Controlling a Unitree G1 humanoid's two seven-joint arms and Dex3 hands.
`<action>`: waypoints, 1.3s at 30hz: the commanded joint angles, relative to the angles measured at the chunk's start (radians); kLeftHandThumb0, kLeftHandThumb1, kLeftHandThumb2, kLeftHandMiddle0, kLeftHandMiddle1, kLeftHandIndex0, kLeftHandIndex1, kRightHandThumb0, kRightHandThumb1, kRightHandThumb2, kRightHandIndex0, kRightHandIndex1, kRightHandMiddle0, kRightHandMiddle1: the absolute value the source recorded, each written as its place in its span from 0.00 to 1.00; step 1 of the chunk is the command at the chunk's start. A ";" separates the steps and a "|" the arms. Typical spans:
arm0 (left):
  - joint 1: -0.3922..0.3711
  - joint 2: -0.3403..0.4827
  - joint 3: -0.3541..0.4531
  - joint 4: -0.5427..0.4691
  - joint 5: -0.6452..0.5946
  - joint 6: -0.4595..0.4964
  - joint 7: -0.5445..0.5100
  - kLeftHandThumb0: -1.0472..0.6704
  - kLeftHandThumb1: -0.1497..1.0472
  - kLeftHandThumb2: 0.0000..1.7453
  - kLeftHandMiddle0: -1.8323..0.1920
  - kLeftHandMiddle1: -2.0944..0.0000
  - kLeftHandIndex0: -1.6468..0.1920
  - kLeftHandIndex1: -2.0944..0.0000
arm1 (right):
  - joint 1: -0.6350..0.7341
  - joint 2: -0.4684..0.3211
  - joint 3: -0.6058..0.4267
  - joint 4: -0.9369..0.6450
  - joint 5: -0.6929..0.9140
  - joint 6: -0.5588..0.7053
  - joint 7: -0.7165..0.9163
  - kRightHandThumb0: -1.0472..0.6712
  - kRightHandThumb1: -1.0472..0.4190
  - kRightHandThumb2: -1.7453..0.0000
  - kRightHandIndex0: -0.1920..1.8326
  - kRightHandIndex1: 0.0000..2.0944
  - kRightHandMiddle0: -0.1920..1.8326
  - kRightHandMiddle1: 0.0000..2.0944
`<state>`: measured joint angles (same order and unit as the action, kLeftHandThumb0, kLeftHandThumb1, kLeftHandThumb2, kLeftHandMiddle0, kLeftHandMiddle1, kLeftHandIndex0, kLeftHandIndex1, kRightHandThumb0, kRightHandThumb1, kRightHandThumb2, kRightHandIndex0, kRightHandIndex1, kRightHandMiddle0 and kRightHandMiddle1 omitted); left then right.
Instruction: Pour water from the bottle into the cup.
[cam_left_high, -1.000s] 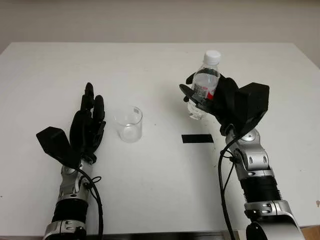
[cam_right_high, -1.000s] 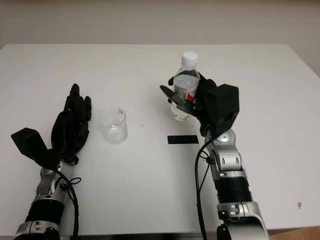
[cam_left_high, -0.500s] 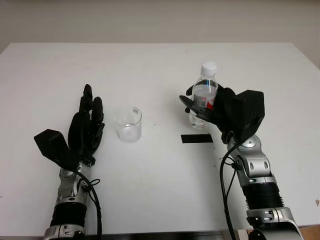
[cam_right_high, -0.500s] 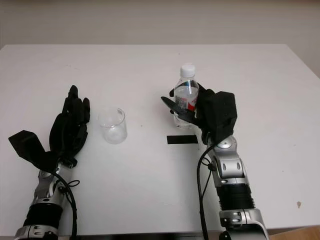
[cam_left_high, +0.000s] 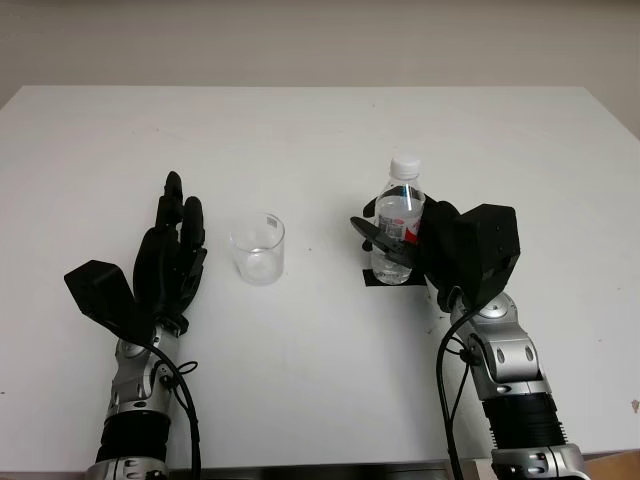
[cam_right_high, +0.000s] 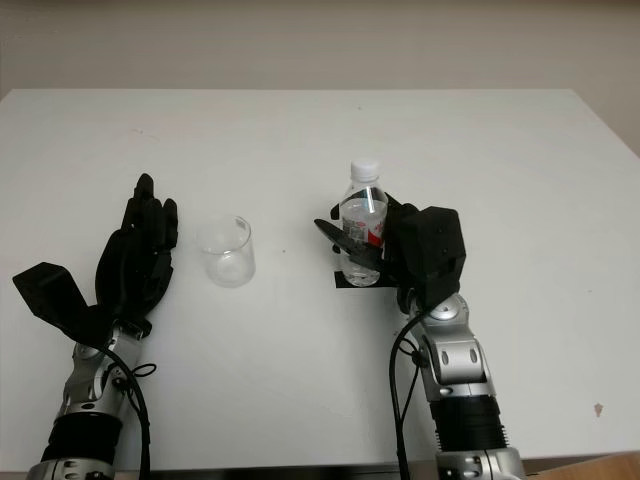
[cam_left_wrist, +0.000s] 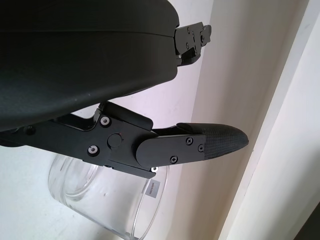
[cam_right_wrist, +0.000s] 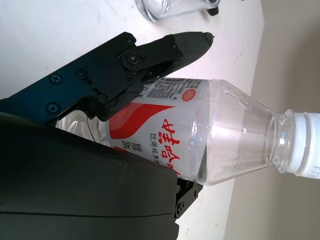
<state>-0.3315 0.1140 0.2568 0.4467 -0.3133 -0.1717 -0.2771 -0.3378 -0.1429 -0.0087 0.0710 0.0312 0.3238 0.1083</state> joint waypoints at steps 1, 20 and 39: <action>0.026 0.000 0.002 0.003 -0.004 0.010 -0.003 0.19 1.00 0.25 0.99 0.97 0.99 0.98 | 0.017 0.010 -0.008 -0.048 0.013 0.014 0.002 0.38 0.00 0.76 0.84 1.00 0.63 1.00; 0.030 0.009 0.003 -0.009 -0.001 0.023 -0.006 0.19 1.00 0.26 0.98 0.97 0.98 0.97 | 0.037 0.028 -0.009 0.029 -0.005 -0.070 -0.039 0.37 0.00 0.76 0.83 1.00 0.64 1.00; 0.034 0.014 0.001 -0.015 0.003 0.026 -0.012 0.19 1.00 0.25 0.98 0.97 0.98 0.97 | 0.014 0.014 -0.010 0.090 0.003 -0.090 0.004 0.37 0.00 0.77 0.83 1.00 0.63 1.00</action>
<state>-0.3180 0.1205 0.2586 0.4347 -0.3149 -0.1491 -0.2872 -0.3241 -0.1181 -0.0188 0.1540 0.0320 0.2179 0.1019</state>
